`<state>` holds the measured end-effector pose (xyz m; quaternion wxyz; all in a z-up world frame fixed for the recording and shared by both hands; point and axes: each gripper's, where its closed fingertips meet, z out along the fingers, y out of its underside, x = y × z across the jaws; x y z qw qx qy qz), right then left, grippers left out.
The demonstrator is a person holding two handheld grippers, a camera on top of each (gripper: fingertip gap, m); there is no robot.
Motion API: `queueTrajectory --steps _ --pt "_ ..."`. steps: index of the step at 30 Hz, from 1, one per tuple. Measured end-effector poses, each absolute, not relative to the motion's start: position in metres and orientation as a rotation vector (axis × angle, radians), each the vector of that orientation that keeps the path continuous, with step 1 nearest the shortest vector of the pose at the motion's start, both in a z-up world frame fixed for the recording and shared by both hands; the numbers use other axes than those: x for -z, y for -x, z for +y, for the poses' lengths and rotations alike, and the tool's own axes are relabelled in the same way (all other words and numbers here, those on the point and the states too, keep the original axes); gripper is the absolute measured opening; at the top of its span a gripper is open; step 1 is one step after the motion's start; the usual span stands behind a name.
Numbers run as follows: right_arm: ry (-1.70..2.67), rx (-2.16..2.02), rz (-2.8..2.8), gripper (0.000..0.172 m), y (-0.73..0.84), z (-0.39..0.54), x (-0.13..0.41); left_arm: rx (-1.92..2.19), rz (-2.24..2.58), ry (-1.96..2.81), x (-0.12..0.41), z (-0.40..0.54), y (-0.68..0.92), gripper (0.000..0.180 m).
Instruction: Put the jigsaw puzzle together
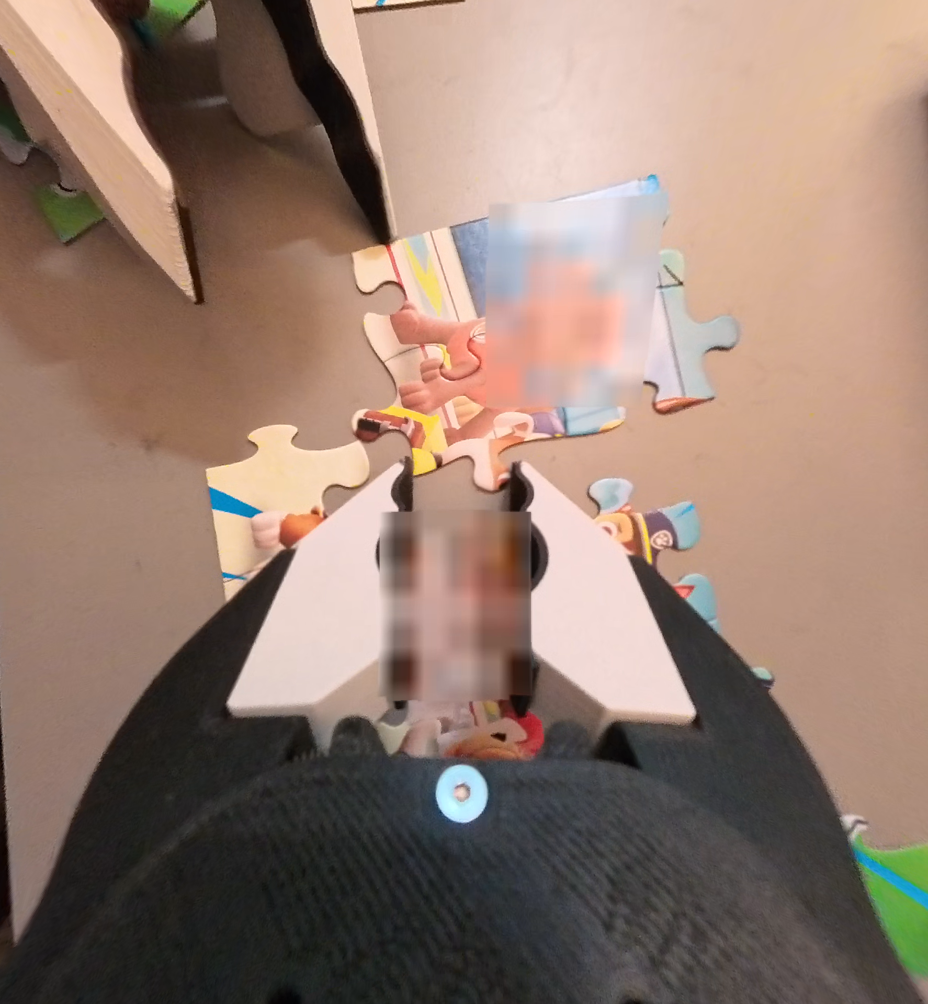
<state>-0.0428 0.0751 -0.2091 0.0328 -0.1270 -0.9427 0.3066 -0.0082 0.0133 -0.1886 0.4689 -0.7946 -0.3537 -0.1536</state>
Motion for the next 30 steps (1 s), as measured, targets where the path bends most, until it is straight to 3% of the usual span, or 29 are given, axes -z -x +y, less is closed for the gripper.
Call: queueTrajectory --steps 27,30 --pt "0.456 -0.967 -2.896 0.032 0.043 0.072 0.206 0.41 -0.866 1.894 0.18 0.012 0.011 0.072" --pt "0.459 -1.005 -2.894 0.024 0.042 0.071 0.202 0.439 -0.855 1.877 0.177 0.014 0.009 0.072"
